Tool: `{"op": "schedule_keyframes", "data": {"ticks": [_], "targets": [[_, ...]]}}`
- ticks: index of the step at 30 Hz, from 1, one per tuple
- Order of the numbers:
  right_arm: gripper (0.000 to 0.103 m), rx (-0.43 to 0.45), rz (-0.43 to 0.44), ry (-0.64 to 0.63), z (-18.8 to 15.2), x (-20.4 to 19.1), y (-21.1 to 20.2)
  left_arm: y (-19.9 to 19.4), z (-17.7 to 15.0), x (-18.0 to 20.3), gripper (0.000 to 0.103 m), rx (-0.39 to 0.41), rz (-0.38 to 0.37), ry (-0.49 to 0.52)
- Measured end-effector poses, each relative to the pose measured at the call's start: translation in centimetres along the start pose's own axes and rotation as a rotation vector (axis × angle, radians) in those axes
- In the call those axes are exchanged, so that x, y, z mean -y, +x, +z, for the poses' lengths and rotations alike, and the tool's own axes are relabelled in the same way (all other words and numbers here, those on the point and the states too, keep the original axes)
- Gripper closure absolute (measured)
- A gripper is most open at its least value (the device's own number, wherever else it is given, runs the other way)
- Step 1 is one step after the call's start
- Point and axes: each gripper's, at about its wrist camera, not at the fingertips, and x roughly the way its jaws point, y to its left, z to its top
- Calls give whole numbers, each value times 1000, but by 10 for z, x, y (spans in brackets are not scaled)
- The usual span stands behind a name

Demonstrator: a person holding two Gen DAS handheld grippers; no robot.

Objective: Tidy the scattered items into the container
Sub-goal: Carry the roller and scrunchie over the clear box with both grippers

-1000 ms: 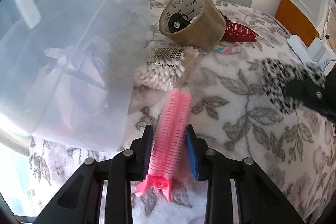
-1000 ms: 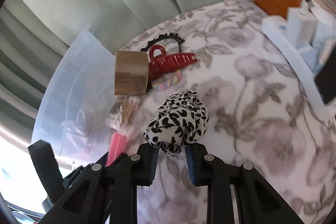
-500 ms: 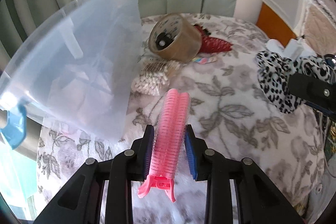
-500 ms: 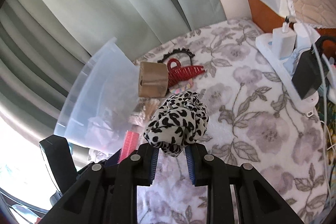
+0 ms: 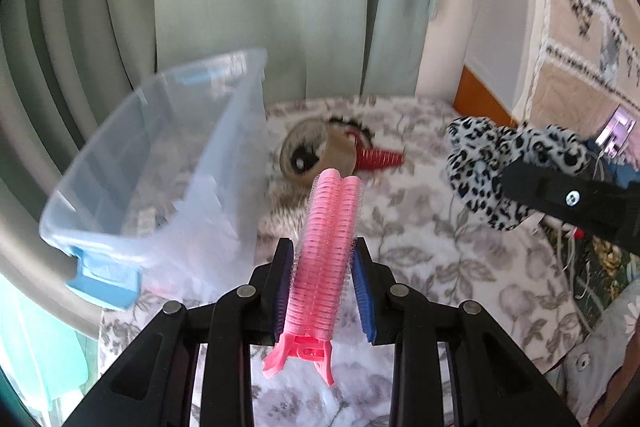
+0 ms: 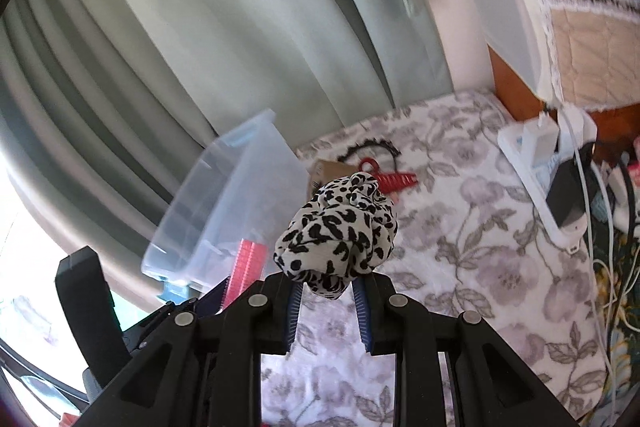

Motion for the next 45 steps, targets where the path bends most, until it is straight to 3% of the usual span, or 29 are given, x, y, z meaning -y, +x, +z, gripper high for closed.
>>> {"op": "schedule_keyframes", "data": {"ticks": [9, 21, 29, 45], "targets": [[77, 77, 26, -74, 7, -35, -26, -51, 24, -24, 73, 133, -30, -55], [77, 179, 61, -152, 16, -79, -52, -94, 41, -60, 73, 245, -47, -130], [77, 177, 87, -210, 19, -108, -47, -99, 43, -87, 73, 250, -48, -190], [77, 86, 113, -310, 14, -153, 0, -91, 37, -149, 73, 247, -27, -306]]}}
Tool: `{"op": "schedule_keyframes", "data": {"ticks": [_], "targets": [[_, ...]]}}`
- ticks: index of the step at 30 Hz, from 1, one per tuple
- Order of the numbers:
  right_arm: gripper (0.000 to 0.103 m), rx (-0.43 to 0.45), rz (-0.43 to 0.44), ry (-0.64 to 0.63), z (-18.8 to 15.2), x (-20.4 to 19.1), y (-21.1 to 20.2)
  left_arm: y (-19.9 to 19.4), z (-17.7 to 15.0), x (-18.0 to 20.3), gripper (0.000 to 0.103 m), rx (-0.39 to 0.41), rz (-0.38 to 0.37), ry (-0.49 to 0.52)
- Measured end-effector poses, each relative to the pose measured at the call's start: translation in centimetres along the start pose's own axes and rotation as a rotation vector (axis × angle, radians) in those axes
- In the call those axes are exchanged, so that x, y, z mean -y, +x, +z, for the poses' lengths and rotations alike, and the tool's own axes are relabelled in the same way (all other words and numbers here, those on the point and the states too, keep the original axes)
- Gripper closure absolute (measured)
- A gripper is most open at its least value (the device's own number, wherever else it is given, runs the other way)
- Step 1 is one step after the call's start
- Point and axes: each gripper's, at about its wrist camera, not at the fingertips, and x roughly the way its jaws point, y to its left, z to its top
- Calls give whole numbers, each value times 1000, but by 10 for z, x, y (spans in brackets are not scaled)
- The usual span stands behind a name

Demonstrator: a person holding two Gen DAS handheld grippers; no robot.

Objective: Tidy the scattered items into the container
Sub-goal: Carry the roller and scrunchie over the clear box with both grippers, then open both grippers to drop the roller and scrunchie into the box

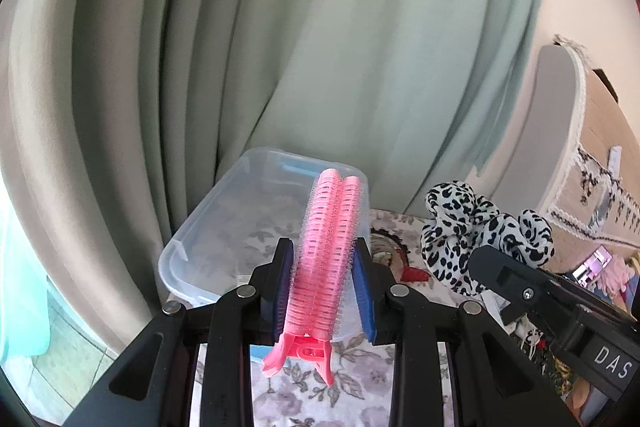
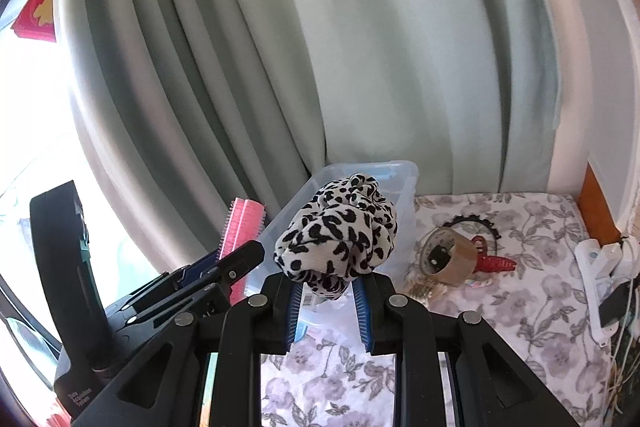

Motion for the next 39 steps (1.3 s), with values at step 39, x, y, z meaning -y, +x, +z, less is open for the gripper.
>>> {"op": "schedule_keyframes", "data": {"ticks": [39], "targets": [[77, -236, 8, -18, -20, -8, 117, 79, -16, -71, 72, -139, 62, -136]]}}
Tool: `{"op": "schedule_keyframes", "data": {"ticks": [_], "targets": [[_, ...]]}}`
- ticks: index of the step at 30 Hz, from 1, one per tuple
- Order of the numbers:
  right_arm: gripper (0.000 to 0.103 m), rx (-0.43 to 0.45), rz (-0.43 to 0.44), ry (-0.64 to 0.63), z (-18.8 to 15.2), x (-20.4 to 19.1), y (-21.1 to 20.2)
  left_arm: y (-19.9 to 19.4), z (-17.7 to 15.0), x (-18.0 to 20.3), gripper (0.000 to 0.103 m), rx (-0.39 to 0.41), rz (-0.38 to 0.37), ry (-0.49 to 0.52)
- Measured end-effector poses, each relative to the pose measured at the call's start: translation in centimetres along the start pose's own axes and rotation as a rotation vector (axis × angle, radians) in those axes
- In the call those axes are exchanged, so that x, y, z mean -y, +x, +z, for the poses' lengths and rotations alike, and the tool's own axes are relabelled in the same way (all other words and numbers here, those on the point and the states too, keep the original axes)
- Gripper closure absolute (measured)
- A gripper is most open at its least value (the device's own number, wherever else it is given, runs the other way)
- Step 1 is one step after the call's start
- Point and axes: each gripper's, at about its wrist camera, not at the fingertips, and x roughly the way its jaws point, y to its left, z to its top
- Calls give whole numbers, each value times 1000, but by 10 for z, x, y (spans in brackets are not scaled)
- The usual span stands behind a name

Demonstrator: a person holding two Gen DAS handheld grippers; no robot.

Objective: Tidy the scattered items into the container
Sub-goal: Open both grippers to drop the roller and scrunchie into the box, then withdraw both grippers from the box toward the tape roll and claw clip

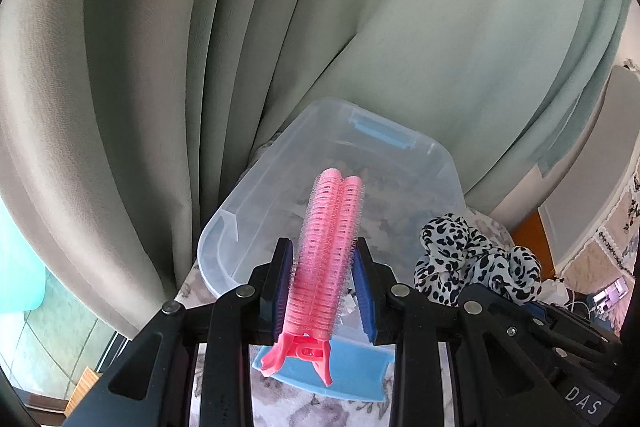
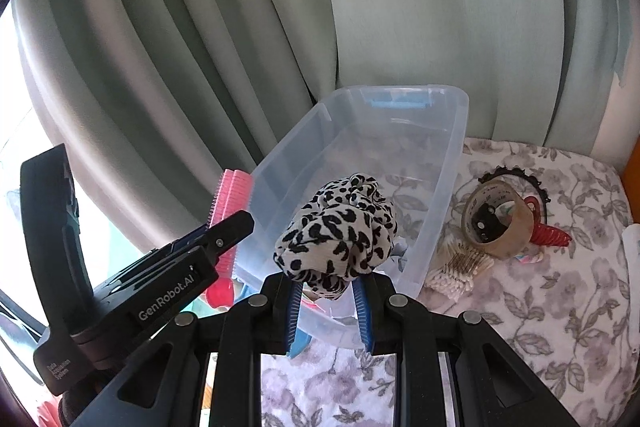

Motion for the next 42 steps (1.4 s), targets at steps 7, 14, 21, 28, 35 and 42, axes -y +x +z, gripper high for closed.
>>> {"op": "schedule_keyframes", "data": {"ticks": [7, 14, 21, 28, 35, 42], "targets": [[74, -14, -11, 7, 1, 2, 5, 12, 2, 1, 53, -14, -14, -8], [66, -21, -27, 6, -1, 2, 7, 16, 2, 2, 37, -26, -23, -17], [61, -9, -33, 9, -1, 3, 2, 20, 4, 6, 36, -39, -17, -11], [57, 9, -39, 13, -2, 3, -8, 17, 5, 10, 35, -38, -2, -7], [47, 35, -43, 16, -5, 2, -22, -2, 2, 16, 33, -24, 10, 11], [42, 64, -48, 15, -8, 1, -41, -14, 2, 27, 27, -4, 17, 24]]}}
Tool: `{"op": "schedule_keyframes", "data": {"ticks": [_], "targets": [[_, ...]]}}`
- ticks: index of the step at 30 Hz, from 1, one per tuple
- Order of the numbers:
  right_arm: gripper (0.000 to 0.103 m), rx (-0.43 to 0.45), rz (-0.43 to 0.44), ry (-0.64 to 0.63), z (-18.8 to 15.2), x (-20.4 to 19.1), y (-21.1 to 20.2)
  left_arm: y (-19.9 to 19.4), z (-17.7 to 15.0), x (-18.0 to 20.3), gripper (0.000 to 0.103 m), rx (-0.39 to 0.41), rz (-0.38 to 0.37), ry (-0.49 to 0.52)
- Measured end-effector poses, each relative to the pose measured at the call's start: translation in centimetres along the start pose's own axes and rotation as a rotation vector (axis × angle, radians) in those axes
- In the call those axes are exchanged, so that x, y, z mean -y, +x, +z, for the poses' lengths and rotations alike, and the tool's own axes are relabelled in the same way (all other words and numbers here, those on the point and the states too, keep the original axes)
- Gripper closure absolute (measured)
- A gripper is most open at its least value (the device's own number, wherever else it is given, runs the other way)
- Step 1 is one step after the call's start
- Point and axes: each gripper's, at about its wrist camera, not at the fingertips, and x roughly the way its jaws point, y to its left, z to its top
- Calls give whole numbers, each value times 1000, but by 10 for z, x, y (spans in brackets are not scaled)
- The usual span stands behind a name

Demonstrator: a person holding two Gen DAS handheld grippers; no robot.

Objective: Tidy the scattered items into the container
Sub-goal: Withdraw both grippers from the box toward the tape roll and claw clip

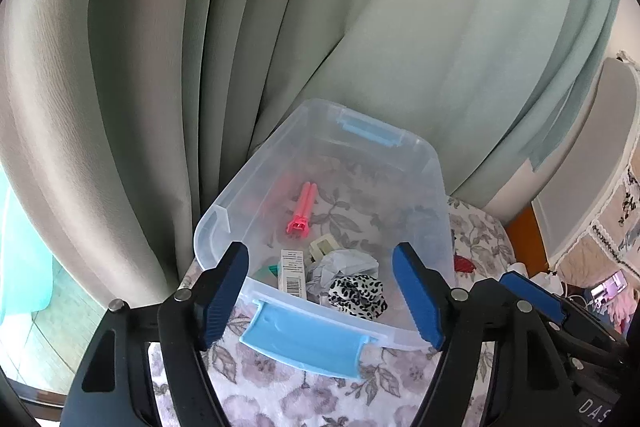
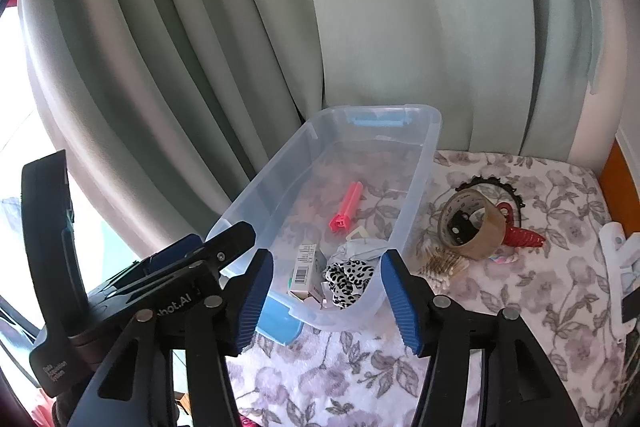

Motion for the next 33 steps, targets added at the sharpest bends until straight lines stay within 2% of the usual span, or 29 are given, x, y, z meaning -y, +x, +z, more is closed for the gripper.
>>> {"op": "schedule_keyframes", "data": {"ticks": [6, 14, 18, 22, 23, 24, 26, 33], "targets": [[31, 23, -6, 13, -3, 4, -14, -12, 1, 7, 24, 17, 3, 14], [26, 51, -9, 14, -9, 10, -34, -27, -1, 20, 23, 39, 10, 43], [18, 73, -9, 31, -11, 16, -46, -37, -2, 27, 23, 53, 16, 57], [15, 98, -10, 40, -12, 21, -59, -46, -5, 37, 23, 67, 20, 79], [10, 106, -9, 43, -13, 23, -63, -49, -6, 39, 23, 70, 21, 84], [5, 112, -7, 46, -13, 24, -66, -51, -6, 43, 22, 74, 22, 89], [2, 125, -3, 52, -15, 28, -72, -55, -8, 47, 15, 82, 25, 96], [0, 167, -7, 85, -22, 46, -95, -66, -14, 70, 14, 98, 37, 146]]}}
